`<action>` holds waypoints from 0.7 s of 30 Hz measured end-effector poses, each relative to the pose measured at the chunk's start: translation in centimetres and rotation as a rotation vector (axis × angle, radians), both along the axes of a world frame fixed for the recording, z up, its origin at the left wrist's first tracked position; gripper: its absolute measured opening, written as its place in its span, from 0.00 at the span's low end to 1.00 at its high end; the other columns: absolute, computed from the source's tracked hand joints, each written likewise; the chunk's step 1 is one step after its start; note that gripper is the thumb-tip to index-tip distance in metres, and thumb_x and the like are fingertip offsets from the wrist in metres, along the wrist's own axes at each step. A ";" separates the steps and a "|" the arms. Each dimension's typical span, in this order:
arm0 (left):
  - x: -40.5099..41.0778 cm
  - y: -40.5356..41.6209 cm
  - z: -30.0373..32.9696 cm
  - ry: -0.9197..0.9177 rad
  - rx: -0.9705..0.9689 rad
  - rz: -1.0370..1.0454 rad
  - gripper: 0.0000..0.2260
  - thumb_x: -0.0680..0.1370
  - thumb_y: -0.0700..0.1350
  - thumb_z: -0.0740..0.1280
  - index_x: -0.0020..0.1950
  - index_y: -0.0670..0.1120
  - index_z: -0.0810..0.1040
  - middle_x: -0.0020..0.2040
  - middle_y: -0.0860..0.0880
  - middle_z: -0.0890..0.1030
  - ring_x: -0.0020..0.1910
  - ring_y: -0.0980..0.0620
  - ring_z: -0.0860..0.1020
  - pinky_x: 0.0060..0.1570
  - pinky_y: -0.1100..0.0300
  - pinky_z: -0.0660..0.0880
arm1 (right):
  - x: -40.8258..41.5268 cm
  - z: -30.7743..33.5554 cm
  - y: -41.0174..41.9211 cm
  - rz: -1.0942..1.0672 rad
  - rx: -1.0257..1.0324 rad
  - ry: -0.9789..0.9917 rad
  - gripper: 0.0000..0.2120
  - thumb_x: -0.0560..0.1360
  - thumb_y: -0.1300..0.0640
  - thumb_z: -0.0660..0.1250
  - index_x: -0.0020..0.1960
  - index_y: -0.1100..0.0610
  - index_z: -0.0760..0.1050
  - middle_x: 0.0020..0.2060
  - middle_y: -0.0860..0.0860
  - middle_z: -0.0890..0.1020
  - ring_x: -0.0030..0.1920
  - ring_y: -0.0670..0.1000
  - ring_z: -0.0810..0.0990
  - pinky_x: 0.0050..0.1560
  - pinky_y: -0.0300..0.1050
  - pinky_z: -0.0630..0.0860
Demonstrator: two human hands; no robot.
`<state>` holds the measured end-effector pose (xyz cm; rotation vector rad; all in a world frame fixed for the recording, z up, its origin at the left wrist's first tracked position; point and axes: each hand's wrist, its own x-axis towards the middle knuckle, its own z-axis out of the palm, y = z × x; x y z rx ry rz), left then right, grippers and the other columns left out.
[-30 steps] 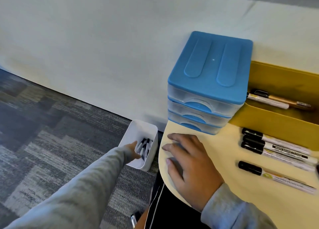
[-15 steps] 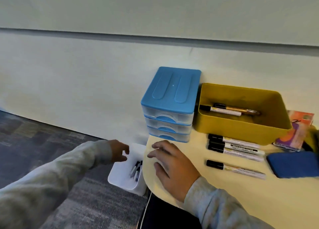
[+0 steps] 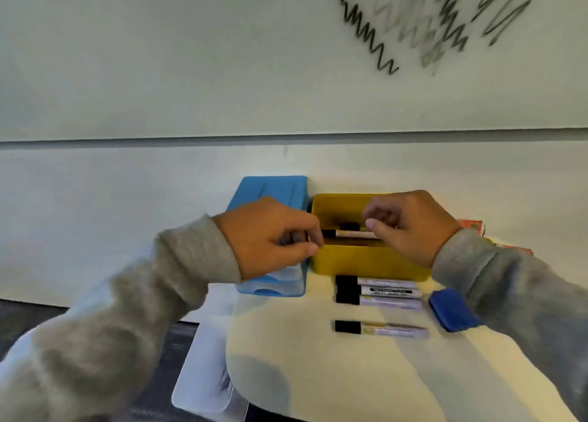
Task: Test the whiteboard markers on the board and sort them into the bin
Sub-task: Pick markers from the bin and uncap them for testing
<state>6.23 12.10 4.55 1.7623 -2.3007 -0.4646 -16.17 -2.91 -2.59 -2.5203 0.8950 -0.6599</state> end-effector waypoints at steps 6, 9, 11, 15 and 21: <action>-4.9 -9.7 -2.0 -0.262 0.179 -0.034 0.13 0.84 0.45 0.58 0.64 0.49 0.79 0.55 0.49 0.81 0.46 0.54 0.76 0.50 0.59 0.72 | 1.0 -1.5 -5.7 -0.111 0.064 0.642 0.18 0.77 0.49 0.69 0.66 0.47 0.77 0.59 0.50 0.82 0.56 0.56 0.81 0.59 0.53 0.79; -5.3 -13.3 -3.8 -0.415 0.362 -0.038 0.13 0.83 0.43 0.59 0.61 0.48 0.81 0.60 0.49 0.80 0.57 0.48 0.76 0.58 0.54 0.73 | 1.9 -2.2 -6.9 -0.103 0.057 0.722 0.18 0.76 0.50 0.69 0.65 0.47 0.76 0.59 0.49 0.82 0.57 0.56 0.81 0.59 0.53 0.79; -5.4 -14.5 -4.6 -0.477 0.474 -0.049 0.11 0.82 0.42 0.60 0.58 0.49 0.82 0.54 0.51 0.80 0.55 0.47 0.77 0.56 0.52 0.74 | 2.6 -2.7 -7.1 -0.075 0.065 0.774 0.18 0.76 0.49 0.70 0.65 0.47 0.76 0.59 0.50 0.82 0.56 0.56 0.81 0.58 0.53 0.79; -6.7 -15.8 -5.3 -0.616 0.622 -0.108 0.17 0.82 0.42 0.60 0.71 0.49 0.75 0.68 0.50 0.74 0.64 0.47 0.73 0.61 0.53 0.69 | 3.5 -3.7 -7.6 -0.038 0.095 0.802 0.18 0.77 0.51 0.69 0.66 0.47 0.76 0.59 0.51 0.82 0.56 0.56 0.82 0.58 0.52 0.79; -7.4 -17.1 -7.8 -0.669 0.632 -0.147 0.16 0.83 0.42 0.59 0.70 0.46 0.75 0.67 0.47 0.74 0.63 0.45 0.73 0.62 0.52 0.69 | 3.9 -5.5 -8.1 -0.031 0.107 0.873 0.17 0.79 0.56 0.66 0.68 0.52 0.74 0.60 0.54 0.81 0.57 0.57 0.81 0.57 0.52 0.79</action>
